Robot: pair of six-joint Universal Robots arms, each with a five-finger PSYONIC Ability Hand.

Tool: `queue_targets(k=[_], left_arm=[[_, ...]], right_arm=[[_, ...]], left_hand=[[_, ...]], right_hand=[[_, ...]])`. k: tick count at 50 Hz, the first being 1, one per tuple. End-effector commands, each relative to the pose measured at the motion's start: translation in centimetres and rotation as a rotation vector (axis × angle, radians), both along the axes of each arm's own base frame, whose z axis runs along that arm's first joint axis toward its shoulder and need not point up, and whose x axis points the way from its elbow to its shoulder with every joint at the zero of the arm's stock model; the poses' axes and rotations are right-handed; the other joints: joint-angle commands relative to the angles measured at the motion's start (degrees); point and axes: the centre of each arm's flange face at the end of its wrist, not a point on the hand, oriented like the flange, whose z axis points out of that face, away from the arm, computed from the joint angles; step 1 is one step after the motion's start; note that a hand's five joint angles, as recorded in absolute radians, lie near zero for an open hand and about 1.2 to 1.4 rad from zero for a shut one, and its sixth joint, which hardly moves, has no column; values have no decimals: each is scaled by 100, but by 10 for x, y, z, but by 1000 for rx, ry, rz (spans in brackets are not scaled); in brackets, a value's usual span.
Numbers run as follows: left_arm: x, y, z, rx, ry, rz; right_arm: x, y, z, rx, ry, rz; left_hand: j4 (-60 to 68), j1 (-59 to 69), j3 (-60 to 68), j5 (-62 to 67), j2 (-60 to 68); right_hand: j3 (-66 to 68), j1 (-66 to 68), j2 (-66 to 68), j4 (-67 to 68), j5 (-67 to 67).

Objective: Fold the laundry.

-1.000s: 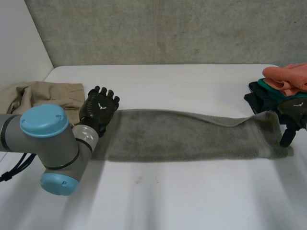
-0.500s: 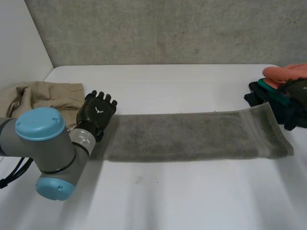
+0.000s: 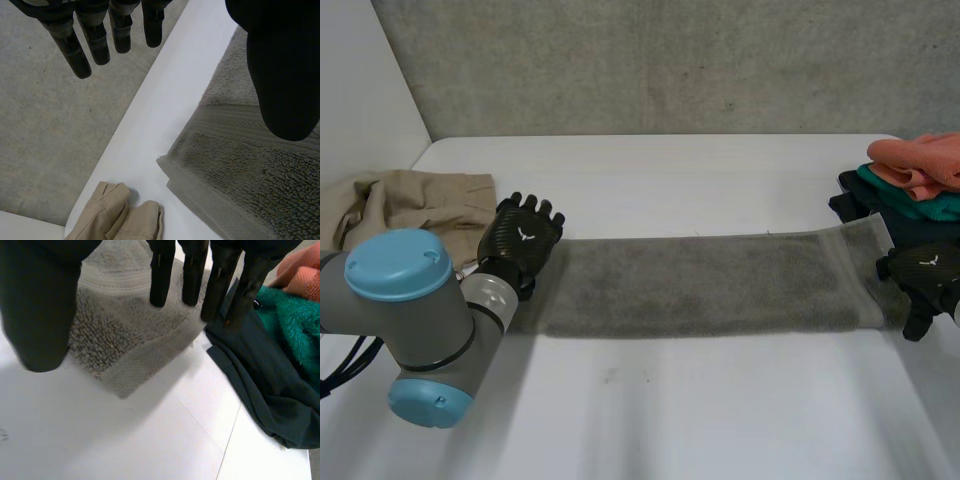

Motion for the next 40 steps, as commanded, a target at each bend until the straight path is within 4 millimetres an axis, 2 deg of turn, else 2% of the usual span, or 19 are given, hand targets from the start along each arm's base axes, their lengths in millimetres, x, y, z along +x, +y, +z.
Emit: queue_targets(k=[1, 7, 11, 14, 15, 17, 21, 24, 26, 27, 28, 30, 31, 34, 35, 37, 38, 40], left_arm=[[0, 1, 0, 2, -1, 2], [1, 3, 7, -14, 6, 1], [2, 6, 14, -27, 13, 1], [4, 8, 19, -37, 17, 2], [4, 8, 20, -38, 19, 3], [4, 9, 22, -41, 19, 2], [7, 11, 25, -46, 23, 9], [9, 11, 27, -49, 28, 14], [10, 11, 31, -55, 38, 18], [11, 11, 32, -55, 42, 19], [12, 11, 34, -58, 46, 23], [16, 9, 40, -69, 64, 38], [17, 9, 41, -70, 69, 40], [21, 7, 50, -85, 97, 53], [23, 7, 54, -93, 110, 61], [26, 6, 57, -95, 122, 69], [27, 5, 59, -98, 128, 73], [30, 6, 61, -95, 140, 81]], right_arm=[[-2, -12, -10, -26, -5, 14], [-21, -16, -7, -29, -8, -47], [-55, -22, 12, -75, 29, -142], [-74, -25, 22, -105, 61, -182], [-87, -28, 25, -121, 86, -213], [-97, -31, 29, -135, 110, -232], [-104, -35, 36, -154, 163, -267], [-96, -34, 41, -162, 170, -271], [-63, -31, 56, -212, 152, -192], [-52, -30, 59, -228, 143, -169], [-28, -25, 68, -257, 113, -112], [-3, -19, 77, -285, 72, -55], [20, -12, 83, -311, 33, 6], [66, 5, 92, -355, -13, 149], [104, 24, 94, -373, -47, 278], [138, 44, 98, -400, -77, 402], [167, 63, 98, -415, -103, 511], [191, 80, 92, -413, -121, 601]], left_hand=[[-181, -88, -234, -274, -187], [-176, -83, -229, -269, -182], [-176, -83, -229, -269, -182], [-181, -88, -234, -274, -187], [-176, -83, -229, -269, -182], [-181, -88, -234, -274, -187], [-176, -83, -229, -269, -182], [-176, -83, -229, -269, -182], [-176, -83, -229, -269, -182], [-176, -83, -229, -269, -182], [-176, -83, -229, -269, -182], [-176, -83, -229, -269, -182], [-159, -66, -212, -252, -165], [-176, -83, -229, -269, -182], [-159, -66, -212, -252, -165], [-159, -66, -212, -252, -165], [-142, -50, -196, -236, -148], [-142, -50, -196, -236, -148]], right_hand=[[5569, 5728, 5653, 5621, 5692], [5587, 5746, 5671, 5640, 5710], [5587, 5746, 5671, 5640, 5710], [5587, 5746, 5671, 5640, 5710], [5587, 5746, 5671, 5640, 5710], [5587, 5746, 5671, 5640, 5710], [5587, 5746, 5671, 5640, 5710], [5587, 5746, 5671, 5640, 5710], [5587, 5746, 5671, 5640, 5710], [5587, 5746, 5671, 5640, 5710], [5587, 5746, 5671, 5640, 5710], [5587, 5746, 5671, 5640, 5710], [5587, 5746, 5671, 5640, 5710], [5587, 5746, 5671, 5640, 5710], [5587, 5746, 5671, 5640, 5710], [5587, 5746, 5671, 5640, 5710], [5587, 5746, 5671, 5640, 5710], [5587, 5746, 5671, 5640, 5710]])
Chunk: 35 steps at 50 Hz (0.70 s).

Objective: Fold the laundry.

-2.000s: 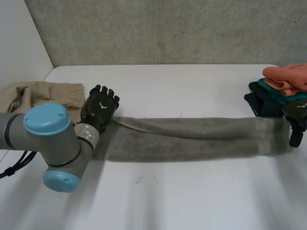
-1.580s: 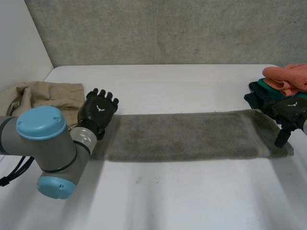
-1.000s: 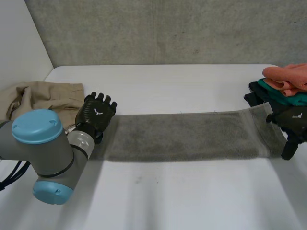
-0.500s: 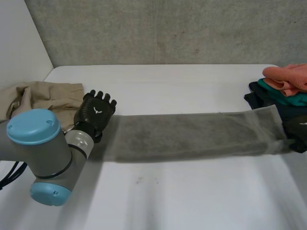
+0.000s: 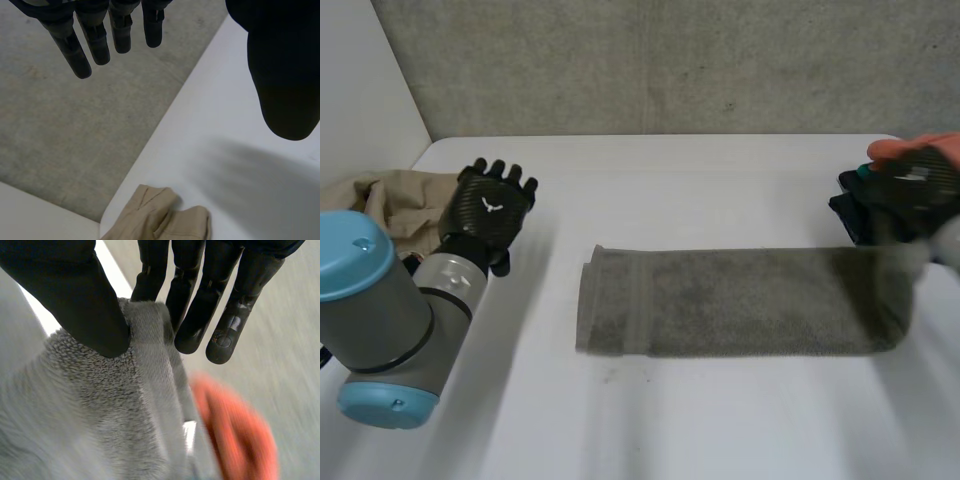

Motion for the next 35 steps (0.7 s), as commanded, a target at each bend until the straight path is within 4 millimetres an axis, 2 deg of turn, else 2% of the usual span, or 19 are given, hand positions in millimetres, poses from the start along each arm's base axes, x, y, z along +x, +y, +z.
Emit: queue_targets(k=[1, 3, 5, 6, 11, 14, 16, 17, 18, 21, 24, 25, 27, 28, 30, 31, 35], left_arm=[[10, 0, 11, -2, 47, 29], [11, 1, 9, 8, 49, 30], [12, 2, 7, 17, 47, 32], [12, 2, 6, 21, 48, 32], [13, 6, 0, 42, 41, 30], [11, 6, -2, 45, 40, 24], [10, 7, -1, 43, 41, 19], [9, 7, -1, 40, 42, 16], [8, 6, 2, 32, 45, 14], [3, 5, 7, 12, 53, 2], [-13, 9, 18, -21, 89, -46], [-21, 11, 22, -25, 112, -69], [-34, 14, 22, -12, 148, -105], [-40, 15, 21, -4, 168, -119], [-51, 18, 18, 18, 198, -147], [-58, 19, 13, 37, 208, -163], [-75, 29, -2, 75, 197, -210]], right_arm=[[144, 91, -13, -36, -37, 528], [179, 117, -35, -6, -27, 652], [198, 137, -47, 11, -20, 722], [214, 153, -61, 33, -5, 777], [231, 173, -98, 74, 56, 836], [232, 172, -95, 46, 62, 824], [232, 170, -84, 28, 48, 800], [229, 165, -71, 9, 29, 752], [227, 164, -63, 3, 13, 729], [215, 151, -46, 32, -55, 611], [196, 133, -42, 97, -120, 495], [181, 124, -36, 136, -163, 422], [166, 119, -35, 189, -190, 364], [148, 114, -34, 247, -208, 295], [130, 108, -38, 302, -209, 225], [113, 101, -46, 345, -198, 155], [75, 84, -70, 422, -168, 20]], left_hand=[[-142, -49, -195, -235, -148], [-142, -49, -195, -235, -148], [-142, -49, -195, -235, -148], [-142, -49, -195, -235, -148], [-159, -66, -212, -252, -165], [-159, -66, -212, -252, -165], [-159, -66, -212, -252, -165], [-159, -66, -212, -252, -165], [-159, -66, -212, -252, -165], [-159, -66, -212, -252, -165], [-159, -66, -212, -252, -165], [-159, -66, -212, -252, -165], [-159, -66, -212, -252, -165], [-142, -50, -196, -236, -148], [-142, -49, -195, -235, -148], [-142, -49, -195, -235, -148], [-142, -49, -195, -235, -148]], right_hand=[[1212, 2002, 1247, 1174, 1410], [1212, 2002, 1247, 1174, 1410], [1212, 2002, 1247, 1174, 1410], [1212, 2002, 1247, 1174, 1410], [1212, 2002, 1247, 1174, 1410], [1151, 1942, 1186, 1113, 1349], [-2314, -1523, -2278, -2351, -2115], [-5229, -4439, -5194, -5267, -5031], [-5788, -4998, -5753, -5826, -5590], [-5788, -4998, -5753, -5826, -5590], [-5788, -4998, -5753, -5826, -5590], [-5788, -4998, -5753, -5826, -5590], [-5788, -4998, -5753, -5826, -5590], [-5788, -4998, -5753, -5826, -5590], [-5788, -4998, -5753, -5826, -5590], [-5788, -4998, -5753, -5826, -5590], [-5732, -4942, -5697, -5770, -5534]])
